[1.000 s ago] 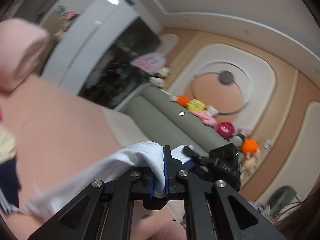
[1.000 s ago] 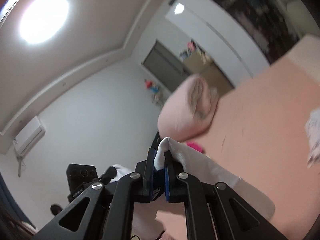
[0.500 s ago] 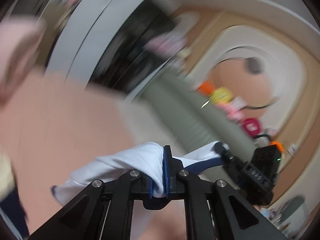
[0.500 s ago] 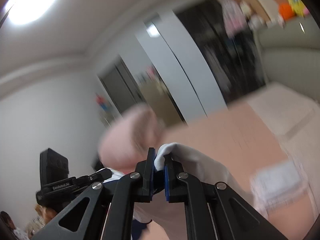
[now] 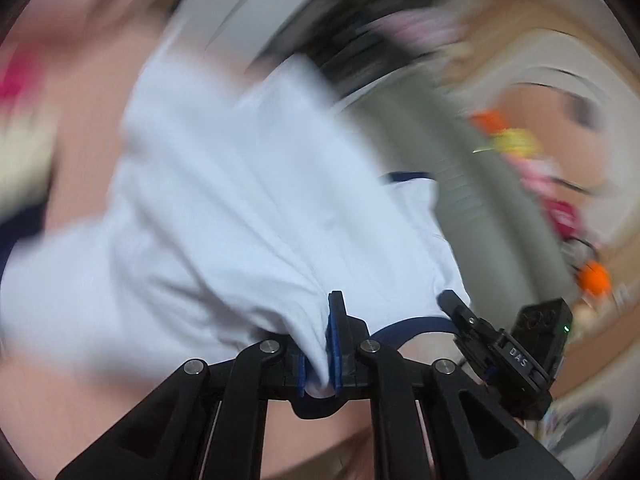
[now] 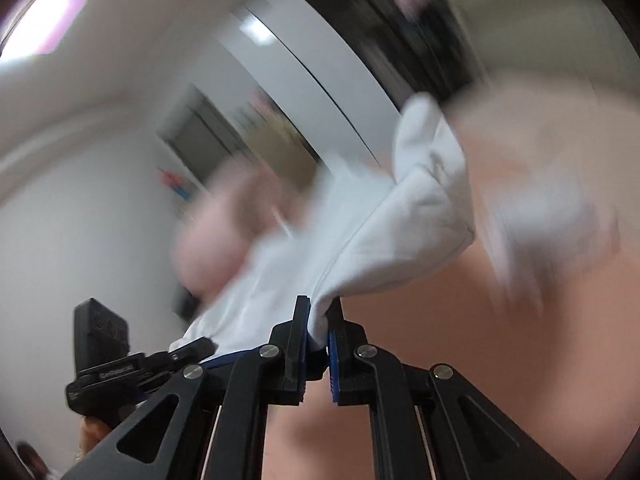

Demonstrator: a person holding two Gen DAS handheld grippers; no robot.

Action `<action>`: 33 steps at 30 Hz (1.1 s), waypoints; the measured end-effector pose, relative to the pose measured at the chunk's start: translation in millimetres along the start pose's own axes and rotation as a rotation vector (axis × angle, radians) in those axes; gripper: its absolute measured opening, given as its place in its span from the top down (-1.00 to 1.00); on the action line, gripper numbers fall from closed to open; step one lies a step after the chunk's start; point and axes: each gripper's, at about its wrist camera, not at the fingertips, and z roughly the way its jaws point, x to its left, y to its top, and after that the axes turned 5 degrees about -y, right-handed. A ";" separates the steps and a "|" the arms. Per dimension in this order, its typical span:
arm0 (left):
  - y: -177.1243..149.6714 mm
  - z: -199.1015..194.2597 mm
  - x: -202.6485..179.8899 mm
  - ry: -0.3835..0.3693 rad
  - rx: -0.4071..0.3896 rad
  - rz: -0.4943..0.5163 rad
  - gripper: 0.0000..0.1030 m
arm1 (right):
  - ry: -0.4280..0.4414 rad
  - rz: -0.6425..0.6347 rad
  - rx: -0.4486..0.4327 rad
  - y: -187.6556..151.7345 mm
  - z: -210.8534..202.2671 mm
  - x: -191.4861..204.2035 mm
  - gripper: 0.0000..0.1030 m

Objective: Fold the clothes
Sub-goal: 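Lay the white shirt flat on the bed with both tools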

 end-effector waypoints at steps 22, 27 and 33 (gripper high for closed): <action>-105.4 -7.0 103.1 0.135 0.016 -0.177 0.81 | -0.323 0.047 0.229 -75.9 87.2 -84.4 0.79; -123.5 8.8 114.4 0.019 0.074 -0.273 0.71 | -0.253 0.204 0.356 -94.5 107.5 -100.5 0.76; -128.0 10.8 118.5 0.027 0.052 -0.309 0.54 | -0.110 0.256 0.421 -94.9 113.4 -97.6 0.32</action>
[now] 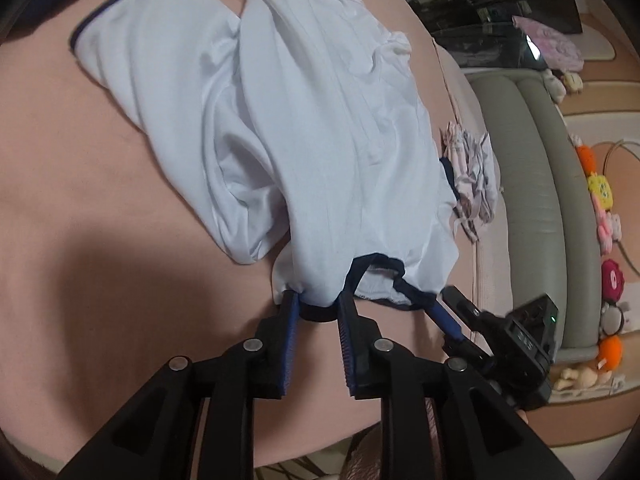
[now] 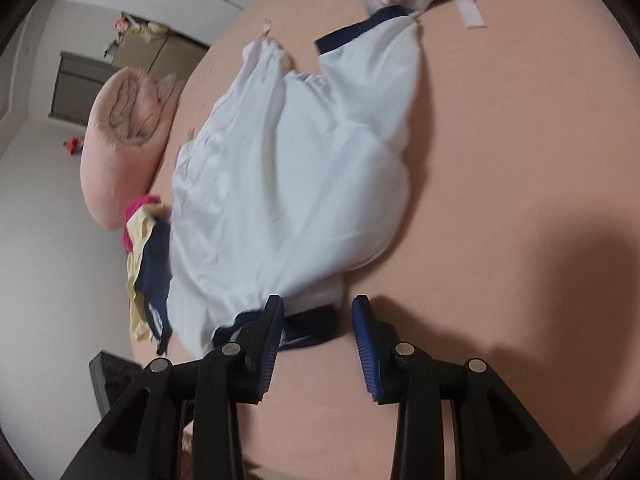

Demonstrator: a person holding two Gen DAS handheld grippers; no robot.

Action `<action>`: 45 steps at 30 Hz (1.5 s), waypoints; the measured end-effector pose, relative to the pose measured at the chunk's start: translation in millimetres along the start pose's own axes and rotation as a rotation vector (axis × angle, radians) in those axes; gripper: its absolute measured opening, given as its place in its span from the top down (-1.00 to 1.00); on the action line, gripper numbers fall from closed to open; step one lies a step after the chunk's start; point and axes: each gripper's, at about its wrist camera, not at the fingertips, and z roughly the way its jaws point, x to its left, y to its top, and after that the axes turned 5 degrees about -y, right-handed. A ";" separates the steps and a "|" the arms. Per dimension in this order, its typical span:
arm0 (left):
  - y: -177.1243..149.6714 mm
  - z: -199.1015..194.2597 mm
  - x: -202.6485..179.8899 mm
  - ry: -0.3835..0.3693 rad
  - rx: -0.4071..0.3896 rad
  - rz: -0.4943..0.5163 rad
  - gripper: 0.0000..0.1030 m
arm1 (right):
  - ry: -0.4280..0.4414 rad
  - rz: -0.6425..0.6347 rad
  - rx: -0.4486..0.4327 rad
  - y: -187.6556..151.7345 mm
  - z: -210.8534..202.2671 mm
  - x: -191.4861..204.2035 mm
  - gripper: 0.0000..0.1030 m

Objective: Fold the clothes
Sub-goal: 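Lay the white shirt flat on the bed with both tools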

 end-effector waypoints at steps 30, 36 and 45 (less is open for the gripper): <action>-0.8 10.2 -1.8 0.040 0.099 0.046 0.72 | -0.123 -0.041 -0.002 -11.7 -1.4 -10.7 0.83; 1.9 16.6 7.5 -0.048 0.018 -0.079 -0.13 | -0.045 0.041 -0.090 -11.6 -13.5 -23.2 0.50; 7.3 44.1 -9.9 -0.057 -0.026 -0.017 0.80 | -0.001 -0.025 -0.040 2.1 27.0 -14.0 0.55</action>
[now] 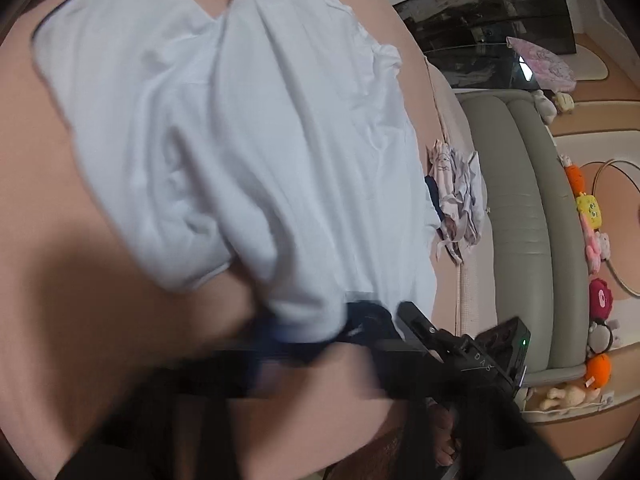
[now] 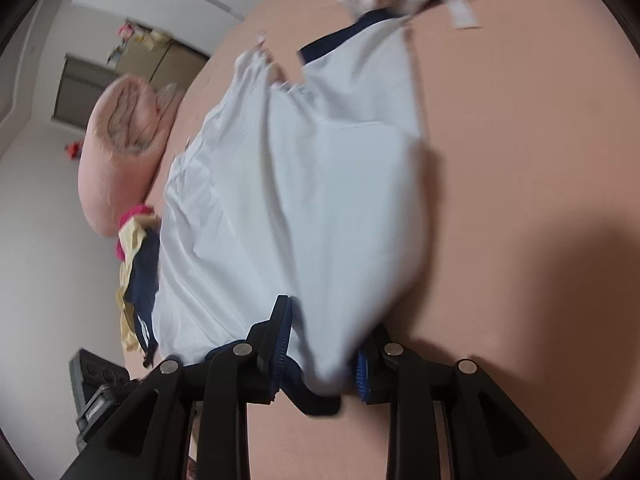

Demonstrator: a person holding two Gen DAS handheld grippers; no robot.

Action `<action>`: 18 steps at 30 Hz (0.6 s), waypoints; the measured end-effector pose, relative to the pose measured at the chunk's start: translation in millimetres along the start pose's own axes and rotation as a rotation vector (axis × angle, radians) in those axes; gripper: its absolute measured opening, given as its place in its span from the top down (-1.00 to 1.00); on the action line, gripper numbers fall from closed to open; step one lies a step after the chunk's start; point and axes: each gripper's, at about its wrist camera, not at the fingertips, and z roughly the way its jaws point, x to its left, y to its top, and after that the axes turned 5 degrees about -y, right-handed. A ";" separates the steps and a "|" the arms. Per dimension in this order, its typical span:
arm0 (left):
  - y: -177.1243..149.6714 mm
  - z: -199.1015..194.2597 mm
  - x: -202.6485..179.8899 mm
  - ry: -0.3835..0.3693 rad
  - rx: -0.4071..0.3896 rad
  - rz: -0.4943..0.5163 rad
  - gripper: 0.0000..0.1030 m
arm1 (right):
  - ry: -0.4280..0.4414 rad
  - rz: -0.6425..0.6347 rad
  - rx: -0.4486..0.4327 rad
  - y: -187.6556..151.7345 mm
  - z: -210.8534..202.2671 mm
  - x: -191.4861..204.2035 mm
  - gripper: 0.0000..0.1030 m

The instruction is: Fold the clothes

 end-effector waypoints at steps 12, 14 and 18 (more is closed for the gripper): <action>-10.6 -92.1 -64.4 0.060 0.096 0.361 0.80 | 0.103 -0.020 0.007 -17.2 -70.0 34.4 0.94; -21.3 -94.4 -60.4 0.073 0.131 0.373 0.80 | 0.073 -0.033 -0.006 -34.2 -77.5 38.1 0.94; -36.8 -65.3 -20.7 0.156 0.244 0.326 0.75 | -0.107 -0.033 0.096 -64.8 -44.0 17.8 0.90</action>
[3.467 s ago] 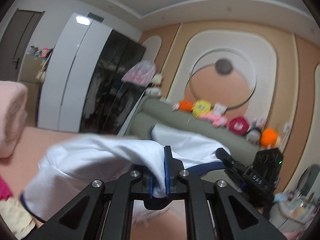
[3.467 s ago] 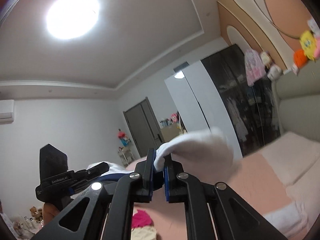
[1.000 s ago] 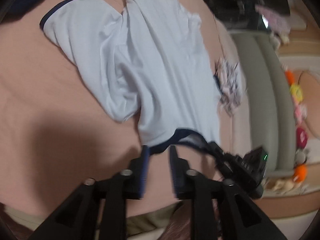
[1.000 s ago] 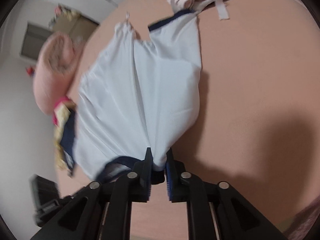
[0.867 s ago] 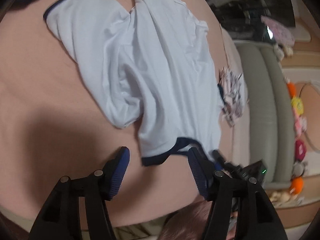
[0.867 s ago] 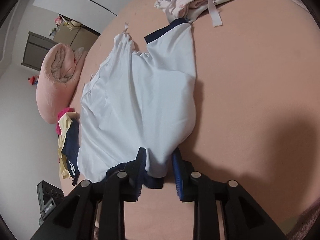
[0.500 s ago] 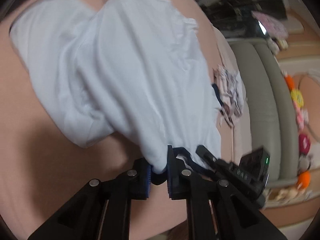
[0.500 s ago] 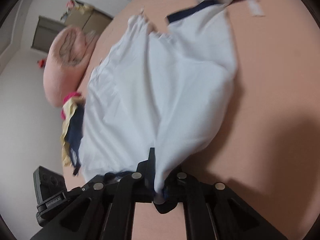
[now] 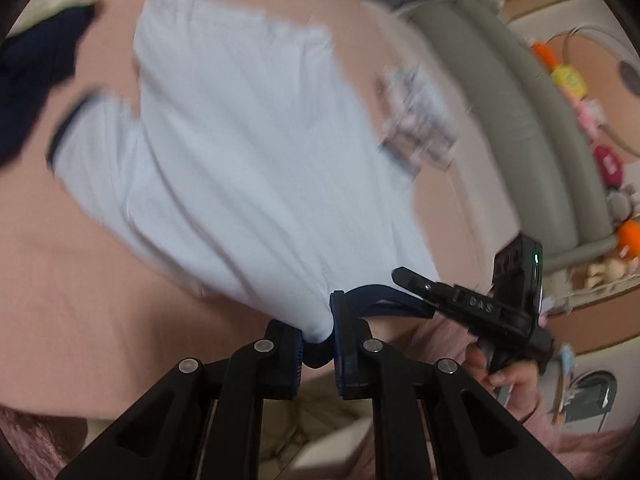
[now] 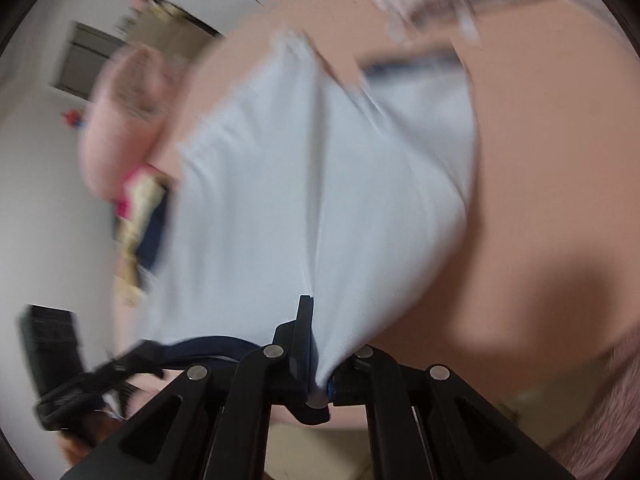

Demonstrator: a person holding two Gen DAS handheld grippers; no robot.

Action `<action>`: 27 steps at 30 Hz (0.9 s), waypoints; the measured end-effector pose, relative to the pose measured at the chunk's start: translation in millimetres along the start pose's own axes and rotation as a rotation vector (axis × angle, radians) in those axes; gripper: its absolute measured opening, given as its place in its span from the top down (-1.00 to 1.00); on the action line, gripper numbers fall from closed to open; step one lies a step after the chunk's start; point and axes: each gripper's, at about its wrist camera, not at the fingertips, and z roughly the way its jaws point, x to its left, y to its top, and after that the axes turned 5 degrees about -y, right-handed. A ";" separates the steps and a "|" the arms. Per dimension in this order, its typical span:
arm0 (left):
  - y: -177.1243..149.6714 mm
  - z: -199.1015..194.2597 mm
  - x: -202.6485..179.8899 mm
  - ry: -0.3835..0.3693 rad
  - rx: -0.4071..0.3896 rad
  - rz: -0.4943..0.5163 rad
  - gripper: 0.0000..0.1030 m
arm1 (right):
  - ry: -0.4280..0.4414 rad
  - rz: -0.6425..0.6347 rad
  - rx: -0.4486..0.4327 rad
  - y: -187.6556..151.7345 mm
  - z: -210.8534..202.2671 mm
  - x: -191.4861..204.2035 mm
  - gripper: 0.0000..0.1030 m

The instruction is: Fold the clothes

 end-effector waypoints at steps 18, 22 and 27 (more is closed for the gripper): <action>13.9 -68.4 135.8 0.039 -0.420 -0.384 -0.47 | -0.213 0.060 -0.265 60.1 -44.7 -67.7 0.48; 18.0 -52.6 136.4 0.068 -0.449 -0.378 -0.24 | -0.137 0.137 -0.227 84.9 -4.5 -83.0 0.47; 29.8 -31.6 123.6 0.086 -0.356 -0.302 0.91 | -0.040 0.009 -0.162 94.6 23.3 -52.8 0.99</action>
